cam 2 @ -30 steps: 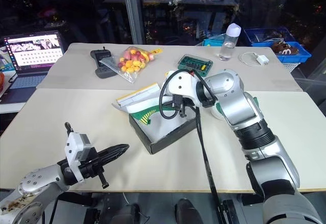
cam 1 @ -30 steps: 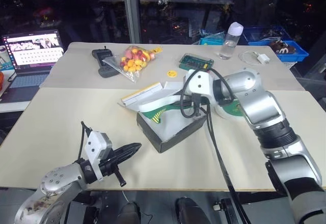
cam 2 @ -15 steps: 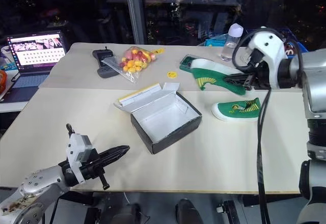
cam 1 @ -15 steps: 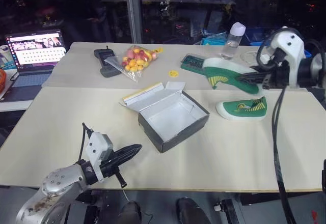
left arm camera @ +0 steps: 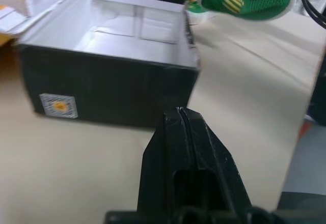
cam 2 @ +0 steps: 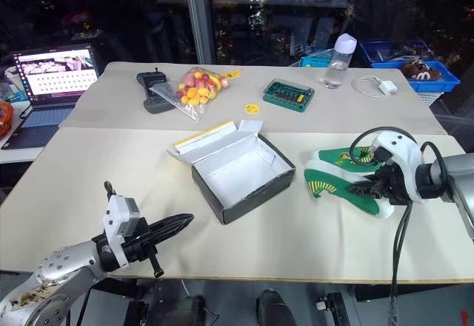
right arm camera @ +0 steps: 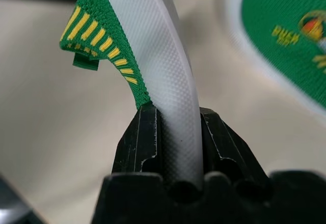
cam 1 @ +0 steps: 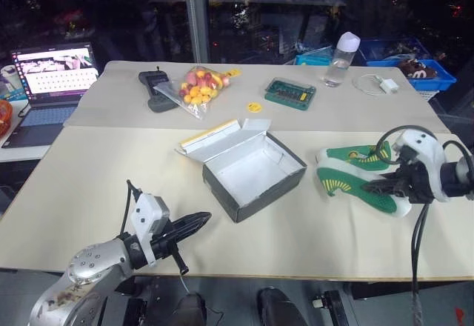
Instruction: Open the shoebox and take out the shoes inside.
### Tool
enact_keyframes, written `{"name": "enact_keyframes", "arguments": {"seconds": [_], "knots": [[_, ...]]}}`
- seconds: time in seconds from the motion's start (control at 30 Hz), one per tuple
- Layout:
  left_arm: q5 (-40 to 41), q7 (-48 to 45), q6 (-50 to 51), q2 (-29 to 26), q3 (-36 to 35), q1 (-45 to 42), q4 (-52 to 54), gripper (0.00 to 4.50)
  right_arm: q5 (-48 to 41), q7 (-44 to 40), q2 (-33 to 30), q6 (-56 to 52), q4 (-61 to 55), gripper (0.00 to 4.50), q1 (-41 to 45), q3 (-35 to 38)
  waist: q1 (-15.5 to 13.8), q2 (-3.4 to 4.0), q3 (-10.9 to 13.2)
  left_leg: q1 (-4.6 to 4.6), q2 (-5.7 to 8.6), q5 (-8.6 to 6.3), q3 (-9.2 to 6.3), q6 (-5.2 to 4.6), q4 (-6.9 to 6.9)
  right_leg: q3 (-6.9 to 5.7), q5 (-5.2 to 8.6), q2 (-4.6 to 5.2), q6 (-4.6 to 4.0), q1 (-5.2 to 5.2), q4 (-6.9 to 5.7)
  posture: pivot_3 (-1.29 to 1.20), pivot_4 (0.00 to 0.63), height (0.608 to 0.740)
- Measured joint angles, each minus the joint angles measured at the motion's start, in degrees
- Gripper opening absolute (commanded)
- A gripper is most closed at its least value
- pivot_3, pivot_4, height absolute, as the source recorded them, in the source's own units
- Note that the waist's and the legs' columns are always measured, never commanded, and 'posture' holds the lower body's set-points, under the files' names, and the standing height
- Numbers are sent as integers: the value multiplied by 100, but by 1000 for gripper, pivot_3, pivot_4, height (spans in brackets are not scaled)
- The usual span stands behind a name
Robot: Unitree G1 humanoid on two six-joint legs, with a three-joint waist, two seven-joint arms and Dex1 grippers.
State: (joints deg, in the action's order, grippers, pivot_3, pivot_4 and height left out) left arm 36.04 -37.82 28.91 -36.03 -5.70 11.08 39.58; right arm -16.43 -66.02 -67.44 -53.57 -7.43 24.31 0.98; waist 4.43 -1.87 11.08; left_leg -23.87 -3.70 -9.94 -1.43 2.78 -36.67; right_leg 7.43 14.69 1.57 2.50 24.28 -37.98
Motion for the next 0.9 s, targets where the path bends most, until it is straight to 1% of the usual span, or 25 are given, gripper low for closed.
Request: {"name": "enact_keyframes", "arguments": {"seconds": [0.13,0.23,0.27,0.3,0.4,0.47,0.6,0.73,0.8,0.9], "knots": [[-1,5,-2,0,-2,4,0,0,311,-32,-1,586,302,813,37,-511,-15,0,0,-2,0,0,1,0,0,1,1,0,-1,1,0,0,150,712],[-5,10,-5,5,-7,20,-1,0,644,-18,96,940,727,813,340,-973,-14,0,0,-11,0,0,2,0,0,1,0,0,3,6,2,0,150,712],[-6,12,-5,8,-2,21,0,0,748,-16,145,1038,874,1535,485,-1078,-12,0,0,-11,0,0,1,0,0,2,-1,0,3,6,1,0,150,712],[-7,15,-6,10,-2,21,0,0,870,-4,189,1130,1008,1707,610,-1187,-10,-1,0,-7,0,0,1,0,-1,1,-1,0,3,2,2,0,150,712],[-10,21,-10,28,-1,42,4,0,1333,84,272,1532,1537,2825,963,-1430,-27,-12,-8,5,0,0,1,0,-7,1,0,0,1,-11,2,0,150,712],[-15,21,-12,35,1,67,4,0,1598,245,355,1774,1865,3491,1168,-1523,-33,-35,-22,7,0,0,0,0,-7,1,0,0,0,-13,4,0,150,712],[-21,22,-16,45,-1,109,4,0,2039,560,561,2104,2445,3491,1492,-1624,-68,-45,-27,-3,1,0,-1,1,-7,0,1,1,0,-10,10,0,150,712],[-21,16,-21,50,-2,123,3,0,2238,750,792,2213,2825,3491,1669,-1622,-49,-42,-26,-12,0,0,-2,0,-4,0,-9,-1,16,-1,4,0,150,712],[-22,10,-26,50,-2,129,3,0,2245,735,794,2212,2814,3491,1688,-1597,-41,-41,-25,-11,-1,0,-2,0,-4,0,-17,-2,31,-1,3,0,150,712],[-69,-23,-80,48,-9,162,-3,0,2082,509,771,2025,2404,3491,1675,-1408,-25,-34,-21,-10,0,0,0,0,-4,2,-16,-1,30,0,2,0,150,712]]}}
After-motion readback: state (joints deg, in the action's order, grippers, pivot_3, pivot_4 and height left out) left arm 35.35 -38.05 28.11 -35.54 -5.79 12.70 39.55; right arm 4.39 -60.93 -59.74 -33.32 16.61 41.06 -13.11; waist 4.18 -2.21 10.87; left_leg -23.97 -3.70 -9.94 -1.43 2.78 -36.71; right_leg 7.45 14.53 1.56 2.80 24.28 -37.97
